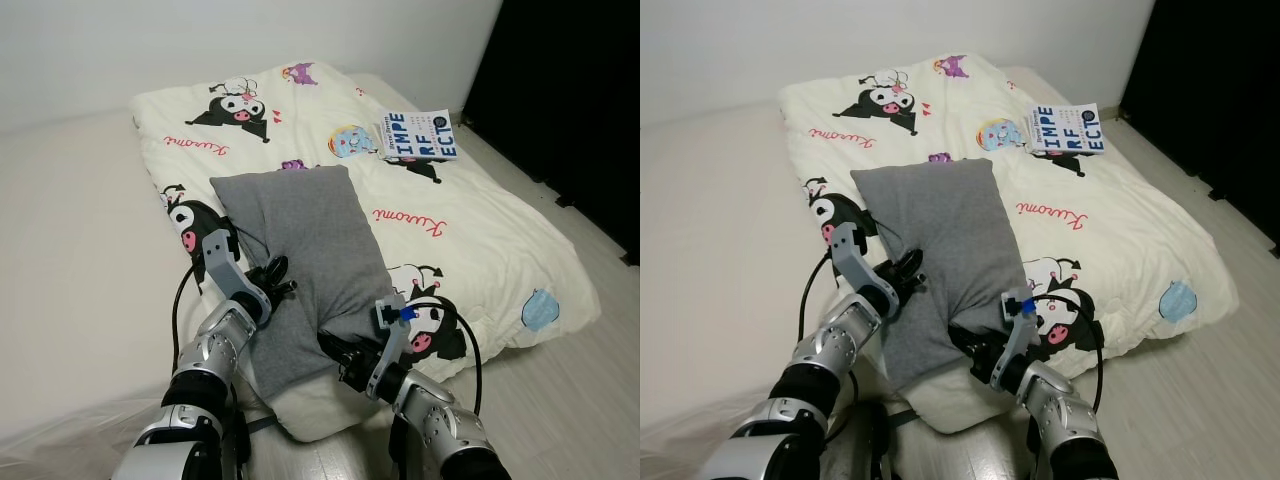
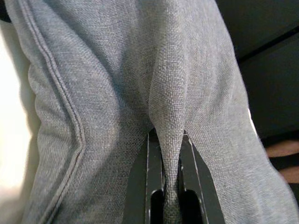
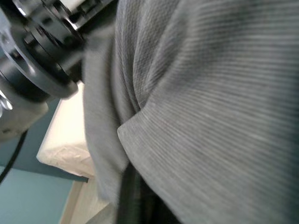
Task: Clean up the room
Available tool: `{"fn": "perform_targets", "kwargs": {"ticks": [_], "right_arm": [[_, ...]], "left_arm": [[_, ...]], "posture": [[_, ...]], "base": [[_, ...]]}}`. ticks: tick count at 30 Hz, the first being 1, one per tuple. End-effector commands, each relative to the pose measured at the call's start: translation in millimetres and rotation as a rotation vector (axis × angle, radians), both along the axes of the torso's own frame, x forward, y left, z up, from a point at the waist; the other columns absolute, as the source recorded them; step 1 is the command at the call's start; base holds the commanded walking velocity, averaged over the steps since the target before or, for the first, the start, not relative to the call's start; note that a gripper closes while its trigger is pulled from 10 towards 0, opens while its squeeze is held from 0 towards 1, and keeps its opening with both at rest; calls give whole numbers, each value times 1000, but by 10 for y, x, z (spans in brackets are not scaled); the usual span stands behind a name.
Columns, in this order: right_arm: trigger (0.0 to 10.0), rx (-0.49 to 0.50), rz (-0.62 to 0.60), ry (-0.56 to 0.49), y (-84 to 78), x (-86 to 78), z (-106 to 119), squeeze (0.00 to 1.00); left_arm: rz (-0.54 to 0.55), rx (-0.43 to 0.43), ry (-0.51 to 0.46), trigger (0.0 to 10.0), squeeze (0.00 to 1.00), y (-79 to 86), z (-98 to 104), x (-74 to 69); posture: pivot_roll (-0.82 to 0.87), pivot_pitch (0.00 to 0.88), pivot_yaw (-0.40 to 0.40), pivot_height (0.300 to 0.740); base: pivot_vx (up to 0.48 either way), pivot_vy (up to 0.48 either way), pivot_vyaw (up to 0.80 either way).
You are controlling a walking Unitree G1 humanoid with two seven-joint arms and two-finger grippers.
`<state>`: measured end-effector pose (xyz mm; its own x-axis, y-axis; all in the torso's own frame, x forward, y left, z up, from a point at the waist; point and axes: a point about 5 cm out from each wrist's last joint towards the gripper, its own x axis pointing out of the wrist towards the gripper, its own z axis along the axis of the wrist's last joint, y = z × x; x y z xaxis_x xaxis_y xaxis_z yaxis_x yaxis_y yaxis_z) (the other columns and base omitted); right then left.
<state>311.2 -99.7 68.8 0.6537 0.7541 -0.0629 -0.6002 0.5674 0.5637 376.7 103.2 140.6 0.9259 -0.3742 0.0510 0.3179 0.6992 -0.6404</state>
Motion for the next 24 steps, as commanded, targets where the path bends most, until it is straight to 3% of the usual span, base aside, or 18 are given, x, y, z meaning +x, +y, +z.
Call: {"fn": "perform_targets", "kwargs": {"ticks": [1,16,17,18,19,24], "right_arm": [[10000,-3,81,73,181,-116,-141,1000],[10000,13,137,52,233,-156,-101,1000],[10000,0,162,43,254,-194,-111,239],[10000,0,162,43,254,-194,-111,239],[10000,-36,243,32,328,-326,-170,0],[10000,-45,310,36,392,-430,-212,0]], "left_arm": [[-57,-20,88,0,0,-119,-198,-83],[-126,-108,38,0,0,-137,-92,-107],[-141,-152,10,0,0,-96,-11,-107],[-141,-152,10,0,0,-96,-11,-107],[-210,-275,-63,0,0,25,214,-147],[-257,-385,-112,0,0,152,405,-193]], "posture": [[113,310,47,574],[107,293,46,574],[107,285,47,574],[107,285,47,574],[106,276,47,574],[105,269,46,574]], "base": [[0,0,0],[0,0,0],[0,0,0],[0,0,0],[0,0,0],[0,0,0]]}}
